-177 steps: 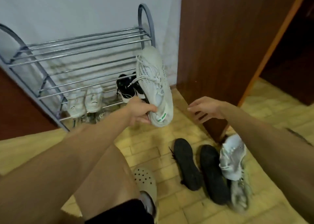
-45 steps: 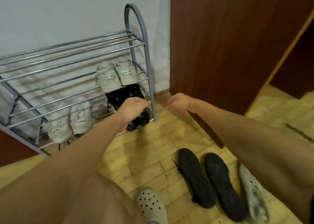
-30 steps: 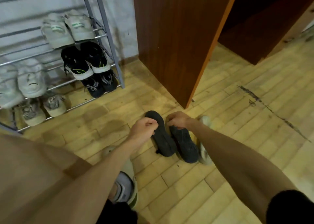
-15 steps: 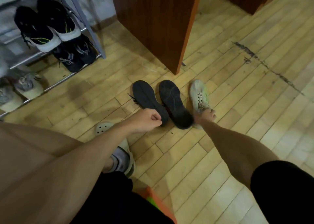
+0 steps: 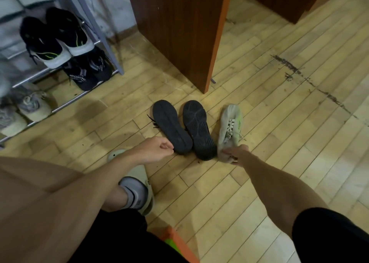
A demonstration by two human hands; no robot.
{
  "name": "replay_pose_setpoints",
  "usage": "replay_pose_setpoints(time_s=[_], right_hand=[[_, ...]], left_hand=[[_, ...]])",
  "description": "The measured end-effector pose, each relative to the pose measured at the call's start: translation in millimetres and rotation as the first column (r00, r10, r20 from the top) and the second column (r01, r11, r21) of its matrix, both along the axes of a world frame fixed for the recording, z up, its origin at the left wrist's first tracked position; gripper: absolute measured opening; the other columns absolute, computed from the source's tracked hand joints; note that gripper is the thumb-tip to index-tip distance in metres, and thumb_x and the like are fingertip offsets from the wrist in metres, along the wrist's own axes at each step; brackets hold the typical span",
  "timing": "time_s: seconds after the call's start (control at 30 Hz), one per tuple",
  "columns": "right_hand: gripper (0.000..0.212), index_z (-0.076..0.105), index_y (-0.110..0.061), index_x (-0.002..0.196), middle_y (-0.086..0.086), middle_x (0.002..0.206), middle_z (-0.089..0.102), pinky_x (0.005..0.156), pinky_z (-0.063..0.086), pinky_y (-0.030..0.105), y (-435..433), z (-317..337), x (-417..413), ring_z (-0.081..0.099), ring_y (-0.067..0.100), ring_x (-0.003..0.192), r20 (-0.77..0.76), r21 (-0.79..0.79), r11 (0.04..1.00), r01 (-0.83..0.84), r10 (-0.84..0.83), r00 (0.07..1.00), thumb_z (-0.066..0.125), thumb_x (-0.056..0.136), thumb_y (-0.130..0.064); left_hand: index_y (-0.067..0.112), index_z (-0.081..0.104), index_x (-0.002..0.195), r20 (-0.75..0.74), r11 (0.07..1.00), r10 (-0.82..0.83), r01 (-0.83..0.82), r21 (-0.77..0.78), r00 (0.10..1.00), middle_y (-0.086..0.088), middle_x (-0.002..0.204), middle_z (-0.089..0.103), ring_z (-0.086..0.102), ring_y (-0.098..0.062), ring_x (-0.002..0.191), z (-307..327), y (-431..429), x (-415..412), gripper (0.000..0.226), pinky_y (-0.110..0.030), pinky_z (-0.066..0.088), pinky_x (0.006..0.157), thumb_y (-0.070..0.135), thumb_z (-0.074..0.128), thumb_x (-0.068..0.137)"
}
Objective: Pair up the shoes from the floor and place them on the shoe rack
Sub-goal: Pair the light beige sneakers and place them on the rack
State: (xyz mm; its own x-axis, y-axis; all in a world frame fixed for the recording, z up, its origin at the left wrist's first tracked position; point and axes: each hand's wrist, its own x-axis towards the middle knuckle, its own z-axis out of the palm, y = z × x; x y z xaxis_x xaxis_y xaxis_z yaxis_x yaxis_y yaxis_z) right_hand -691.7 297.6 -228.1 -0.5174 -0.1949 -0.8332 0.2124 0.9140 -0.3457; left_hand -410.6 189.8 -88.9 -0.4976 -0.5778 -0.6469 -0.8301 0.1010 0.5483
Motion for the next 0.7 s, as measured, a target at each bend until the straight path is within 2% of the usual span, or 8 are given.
replay_pose_setpoints(time_s=[0.1, 0.2, 0.27, 0.4, 0.47, 0.53, 0.63, 0.7], right_hand=[[0.08, 0.038, -0.003, 0.132, 0.02, 0.116, 0.059, 0.082, 0.058, 0.044, -3, 13, 2, 0.062, 0.032, 0.104, -0.033, -0.049, 0.998, 0.032, -0.033, 0.999, 0.084, 0.068, -0.019], [0.077, 0.048, -0.001, 0.124, 0.016, 0.105, 0.064, 0.05, 0.051, 0.031, -6, 33, 7, 0.065, 0.028, 0.091, -0.1, -0.087, 0.996, -0.016, 0.007, 0.995, 0.087, 0.063, -0.026], [0.07, 0.057, -0.002, 0.116, 0.011, 0.096, 0.066, 0.044, 0.046, 0.026, -9, 47, 12, 0.065, 0.024, 0.083, -0.132, -0.126, 0.989, -0.075, 0.058, 0.99, 0.088, 0.06, -0.031], [0.069, 0.053, -0.012, 0.119, 0.003, 0.102, 0.061, 0.059, 0.052, 0.029, -30, 82, 26, 0.06, 0.019, 0.089, -0.224, -0.24, 0.939, -0.247, 0.195, 0.955, 0.086, 0.062, -0.034], [0.072, 0.05, -0.012, 0.125, 0.002, 0.107, 0.058, 0.073, 0.056, 0.033, -51, 106, 37, 0.058, 0.02, 0.096, -0.252, -0.326, 0.884, -0.336, 0.261, 0.932, 0.085, 0.065, -0.029], [0.065, 0.051, -0.014, 0.12, 0.005, 0.113, 0.058, 0.087, 0.056, 0.04, -71, 130, 53, 0.059, 0.023, 0.105, -0.239, -0.405, 0.825, -0.395, 0.321, 0.916, 0.084, 0.065, -0.026], [0.041, 0.055, -0.017, 0.101, 0.007, 0.111, 0.063, 0.082, 0.059, 0.039, -96, 166, 83, 0.064, 0.019, 0.096, -0.126, -0.574, 0.725, -0.381, 0.381, 0.916, 0.083, 0.071, -0.02], [0.044, 0.058, -0.01, 0.108, 0.009, 0.109, 0.066, 0.08, 0.06, 0.04, -112, 190, 106, 0.067, 0.02, 0.093, -0.078, -0.664, 0.655, -0.361, 0.42, 0.904, 0.083, 0.072, -0.016]], left_hand=[[0.023, 0.064, 0.112, -0.002, 1.0, 0.005, -0.005, -0.026, 1.0, 0.007, 0.103, 0.06, 0.054, -0.007, 0.095, 3, 1, -1, 0.027, -0.013, 0.037, 0.064, 0.034, 0.058, 0.089], [0.024, 0.064, 0.112, -0.023, 0.999, 0.017, -0.018, -0.042, 1.0, 0.007, 0.102, 0.063, 0.056, -0.006, 0.091, 6, 1, -5, 0.026, -0.016, 0.039, 0.065, 0.033, 0.058, 0.088], [0.025, 0.064, 0.109, -0.06, 0.998, 0.042, -0.045, -0.043, 0.997, 0.009, 0.097, 0.065, 0.058, -0.003, 0.086, 9, 2, -11, 0.022, -0.015, 0.04, 0.065, 0.032, 0.058, 0.088], [0.029, 0.062, 0.104, -0.128, 0.993, 0.115, -0.117, -0.003, 0.985, 0.013, 0.093, 0.066, 0.067, -0.003, 0.081, 23, 1, -19, 0.016, -0.021, 0.048, 0.071, 0.033, 0.056, 0.089], [0.026, 0.061, 0.112, -0.155, 0.983, 0.18, -0.185, -0.015, 0.971, 0.011, 0.096, 0.067, 0.068, -0.005, 0.081, 34, -1, -21, 0.026, -0.02, 0.045, 0.067, 0.033, 0.056, 0.088], [0.021, 0.055, 0.124, -0.187, 0.959, 0.279, -0.285, -0.003, 0.942, 0.005, 0.105, 0.065, 0.066, -0.009, 0.086, 48, -6, -21, 0.037, -0.021, 0.046, 0.066, 0.03, 0.057, 0.088], [0.015, 0.052, 0.126, -0.23, 0.864, 0.494, -0.503, 0.021, 0.838, -0.004, 0.108, 0.062, 0.064, -0.018, 0.095, 73, -19, -12, 0.041, -0.034, 0.054, 0.084, 0.03, 0.058, 0.088], [0.012, 0.055, 0.115, -0.253, 0.804, 0.585, -0.592, 0.056, 0.771, -0.007, 0.105, 0.061, 0.062, -0.021, 0.096, 92, -28, 3, 0.033, -0.036, 0.053, 0.087, 0.033, 0.059, 0.088]])
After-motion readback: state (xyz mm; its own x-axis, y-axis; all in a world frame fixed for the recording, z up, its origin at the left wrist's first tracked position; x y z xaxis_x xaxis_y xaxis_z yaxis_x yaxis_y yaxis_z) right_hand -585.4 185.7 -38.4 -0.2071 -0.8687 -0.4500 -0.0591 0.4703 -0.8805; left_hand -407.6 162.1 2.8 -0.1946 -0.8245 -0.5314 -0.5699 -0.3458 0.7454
